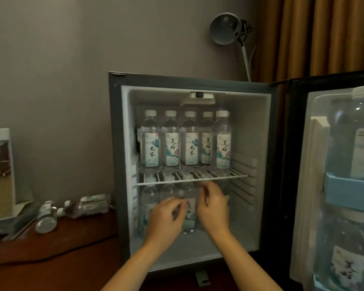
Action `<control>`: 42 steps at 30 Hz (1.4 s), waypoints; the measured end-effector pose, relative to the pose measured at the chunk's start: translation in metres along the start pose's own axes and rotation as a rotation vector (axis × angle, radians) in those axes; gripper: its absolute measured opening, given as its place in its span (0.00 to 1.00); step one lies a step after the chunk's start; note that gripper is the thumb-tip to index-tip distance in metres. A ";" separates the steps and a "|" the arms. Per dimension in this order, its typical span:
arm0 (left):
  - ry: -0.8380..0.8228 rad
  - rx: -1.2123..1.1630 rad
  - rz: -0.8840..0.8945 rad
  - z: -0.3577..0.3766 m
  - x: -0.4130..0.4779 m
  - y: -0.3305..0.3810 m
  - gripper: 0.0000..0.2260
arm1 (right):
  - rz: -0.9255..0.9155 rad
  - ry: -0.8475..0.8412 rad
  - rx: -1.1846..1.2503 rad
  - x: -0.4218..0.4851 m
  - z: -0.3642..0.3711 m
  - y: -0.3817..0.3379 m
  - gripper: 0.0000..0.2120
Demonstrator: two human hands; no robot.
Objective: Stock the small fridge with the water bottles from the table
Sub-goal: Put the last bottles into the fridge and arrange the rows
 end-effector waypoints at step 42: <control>0.291 0.194 -1.013 -0.273 -0.087 -0.422 0.12 | 0.394 -0.784 -0.082 -0.184 0.533 -0.109 0.29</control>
Point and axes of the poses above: each hand's wrist, its own x-axis towards the middle knuckle, its own z-axis out of the palm, y = z × x, the point moved 8 cm from there along x, towards the middle knuckle, and after that the axes turned 9 degrees about y, right-handed, at the moved point
